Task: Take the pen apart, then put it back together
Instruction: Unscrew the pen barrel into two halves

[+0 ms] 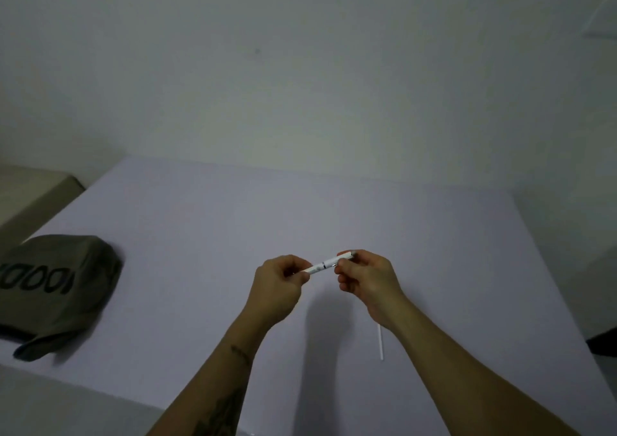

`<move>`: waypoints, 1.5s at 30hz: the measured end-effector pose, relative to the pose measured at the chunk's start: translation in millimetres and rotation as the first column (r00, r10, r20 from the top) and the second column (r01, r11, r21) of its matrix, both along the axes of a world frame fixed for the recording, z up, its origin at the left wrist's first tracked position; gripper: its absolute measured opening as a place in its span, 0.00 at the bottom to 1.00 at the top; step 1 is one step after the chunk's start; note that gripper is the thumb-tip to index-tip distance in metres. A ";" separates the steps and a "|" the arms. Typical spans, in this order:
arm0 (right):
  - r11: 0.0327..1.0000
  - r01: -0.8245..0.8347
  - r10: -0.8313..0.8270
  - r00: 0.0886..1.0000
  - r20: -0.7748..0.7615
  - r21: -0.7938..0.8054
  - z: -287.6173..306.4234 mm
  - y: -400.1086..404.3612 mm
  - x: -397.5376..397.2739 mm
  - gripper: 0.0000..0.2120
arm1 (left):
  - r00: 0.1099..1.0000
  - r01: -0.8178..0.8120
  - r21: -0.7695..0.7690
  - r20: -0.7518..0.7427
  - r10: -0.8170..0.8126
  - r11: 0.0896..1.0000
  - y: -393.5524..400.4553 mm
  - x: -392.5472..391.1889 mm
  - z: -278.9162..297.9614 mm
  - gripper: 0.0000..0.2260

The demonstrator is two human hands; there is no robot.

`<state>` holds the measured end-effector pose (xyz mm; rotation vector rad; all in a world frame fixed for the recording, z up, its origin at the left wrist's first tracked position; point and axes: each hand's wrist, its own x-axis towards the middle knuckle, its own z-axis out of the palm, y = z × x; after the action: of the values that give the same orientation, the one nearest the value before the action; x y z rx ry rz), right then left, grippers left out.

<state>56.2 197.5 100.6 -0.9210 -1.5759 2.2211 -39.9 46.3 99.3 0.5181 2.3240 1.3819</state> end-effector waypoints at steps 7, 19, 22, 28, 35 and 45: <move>0.983 0.050 -0.053 0.999 0.013 0.174 19.6 -19.3 -6.4 0.04 | 0.966 0.103 -0.096 -0.228 -0.123 0.990 -13.5 -10.8 19.2 0.08; 0.884 -0.082 0.057 0.996 0.068 0.460 30.7 -65.4 -27.7 0.04 | 0.953 0.118 -0.101 -0.270 -0.141 0.988 -67.7 -43.5 22.3 0.08; 0.875 -0.097 0.066 0.995 0.081 0.474 32.9 -76.3 -39.1 0.02 | 0.952 0.126 -0.096 -0.268 -0.148 0.987 -77.6 -50.4 23.0 0.08; 0.858 0.048 -0.079 0.996 0.039 0.512 43.5 -57.3 -43.3 0.06 | 0.975 0.091 -0.073 -0.199 -0.104 0.993 -112.0 -80.7 22.0 0.10; 0.940 -0.040 0.040 0.999 0.005 0.339 45.7 -73.3 -64.4 0.08 | 0.968 0.121 -0.056 -0.216 -0.131 0.991 -99.7 -76.1 20.8 0.08; 0.856 -0.076 -0.116 0.936 0.333 0.511 -11.9 -77.6 -47.1 0.09 | 0.985 0.085 -0.081 -0.141 -0.096 0.993 -99.8 -73.4 -8.2 0.07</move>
<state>9.1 119.9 88.7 -1.1904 -2.1592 1.5215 -113.3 -53.4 91.1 0.7135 2.4225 1.2476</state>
